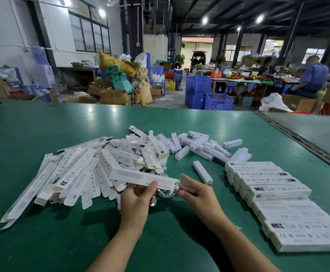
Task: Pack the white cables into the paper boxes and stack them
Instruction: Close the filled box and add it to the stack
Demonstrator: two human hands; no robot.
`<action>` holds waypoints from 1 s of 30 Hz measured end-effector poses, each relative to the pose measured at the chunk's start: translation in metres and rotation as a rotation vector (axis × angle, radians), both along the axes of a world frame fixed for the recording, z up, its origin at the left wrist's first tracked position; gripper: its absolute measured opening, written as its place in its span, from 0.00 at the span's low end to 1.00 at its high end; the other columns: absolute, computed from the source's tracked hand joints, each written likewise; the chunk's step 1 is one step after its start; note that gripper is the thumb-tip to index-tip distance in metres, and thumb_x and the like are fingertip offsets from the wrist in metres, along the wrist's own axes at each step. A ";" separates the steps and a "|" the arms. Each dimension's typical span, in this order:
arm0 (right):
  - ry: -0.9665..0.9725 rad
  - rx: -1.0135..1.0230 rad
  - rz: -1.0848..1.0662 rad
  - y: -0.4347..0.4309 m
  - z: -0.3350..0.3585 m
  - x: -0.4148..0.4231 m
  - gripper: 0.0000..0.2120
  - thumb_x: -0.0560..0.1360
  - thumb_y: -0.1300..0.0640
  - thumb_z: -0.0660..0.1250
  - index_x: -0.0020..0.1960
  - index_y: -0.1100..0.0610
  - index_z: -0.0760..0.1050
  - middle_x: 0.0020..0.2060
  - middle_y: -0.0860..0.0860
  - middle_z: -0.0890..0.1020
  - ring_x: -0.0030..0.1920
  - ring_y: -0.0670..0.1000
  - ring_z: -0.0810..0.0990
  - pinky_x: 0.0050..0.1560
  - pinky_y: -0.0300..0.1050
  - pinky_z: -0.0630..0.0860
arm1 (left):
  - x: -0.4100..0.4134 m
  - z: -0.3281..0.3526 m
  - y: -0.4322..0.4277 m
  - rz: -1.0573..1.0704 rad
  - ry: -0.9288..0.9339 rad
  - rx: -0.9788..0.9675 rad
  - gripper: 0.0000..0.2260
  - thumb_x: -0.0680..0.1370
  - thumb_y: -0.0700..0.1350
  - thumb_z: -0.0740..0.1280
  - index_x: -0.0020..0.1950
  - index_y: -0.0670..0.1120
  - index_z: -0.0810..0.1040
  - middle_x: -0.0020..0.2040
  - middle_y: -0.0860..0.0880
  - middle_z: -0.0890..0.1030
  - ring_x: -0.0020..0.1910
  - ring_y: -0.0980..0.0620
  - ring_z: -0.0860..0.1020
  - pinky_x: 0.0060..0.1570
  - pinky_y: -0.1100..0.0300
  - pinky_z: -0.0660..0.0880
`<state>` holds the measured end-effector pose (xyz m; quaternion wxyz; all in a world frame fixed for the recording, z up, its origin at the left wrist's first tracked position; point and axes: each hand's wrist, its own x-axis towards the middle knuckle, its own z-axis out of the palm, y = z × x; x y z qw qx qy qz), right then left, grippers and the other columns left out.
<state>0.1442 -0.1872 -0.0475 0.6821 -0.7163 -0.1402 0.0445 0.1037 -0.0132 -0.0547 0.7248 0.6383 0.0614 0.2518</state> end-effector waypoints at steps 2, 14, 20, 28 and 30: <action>0.009 0.021 -0.004 0.000 0.001 0.000 0.26 0.74 0.67 0.70 0.66 0.48 0.69 0.49 0.45 0.86 0.53 0.43 0.83 0.54 0.33 0.76 | 0.000 0.001 0.000 -0.022 -0.002 0.004 0.07 0.76 0.43 0.72 0.54 0.47 0.81 0.49 0.55 0.86 0.50 0.58 0.84 0.51 0.62 0.78; -0.136 -0.118 -0.144 0.004 -0.001 -0.007 0.14 0.70 0.65 0.75 0.49 0.50 0.81 0.29 0.46 0.81 0.30 0.42 0.76 0.34 0.33 0.71 | 0.004 -0.006 -0.005 -0.120 -0.023 0.046 0.10 0.79 0.46 0.68 0.59 0.47 0.78 0.47 0.50 0.87 0.46 0.50 0.85 0.46 0.63 0.80; -0.328 -0.265 -0.154 0.007 -0.004 -0.009 0.09 0.66 0.59 0.79 0.37 0.51 0.79 0.26 0.44 0.75 0.27 0.41 0.68 0.29 0.36 0.65 | 0.004 -0.005 -0.005 -0.129 -0.033 0.082 0.36 0.74 0.53 0.66 0.78 0.59 0.53 0.46 0.47 0.86 0.46 0.49 0.85 0.47 0.59 0.81; -0.280 -0.168 -0.223 0.007 -0.001 -0.012 0.10 0.70 0.62 0.75 0.37 0.52 0.76 0.29 0.52 0.78 0.29 0.47 0.74 0.31 0.46 0.72 | -0.003 -0.008 -0.008 -0.268 -0.033 0.391 0.26 0.78 0.54 0.68 0.70 0.75 0.63 0.59 0.60 0.82 0.61 0.61 0.78 0.62 0.60 0.76; -0.296 -0.181 -0.243 0.007 0.000 -0.012 0.10 0.70 0.63 0.75 0.36 0.53 0.75 0.30 0.52 0.77 0.29 0.44 0.73 0.31 0.42 0.72 | -0.005 -0.009 -0.008 -0.286 -0.019 0.449 0.27 0.75 0.59 0.67 0.72 0.72 0.63 0.62 0.62 0.80 0.63 0.62 0.76 0.65 0.57 0.74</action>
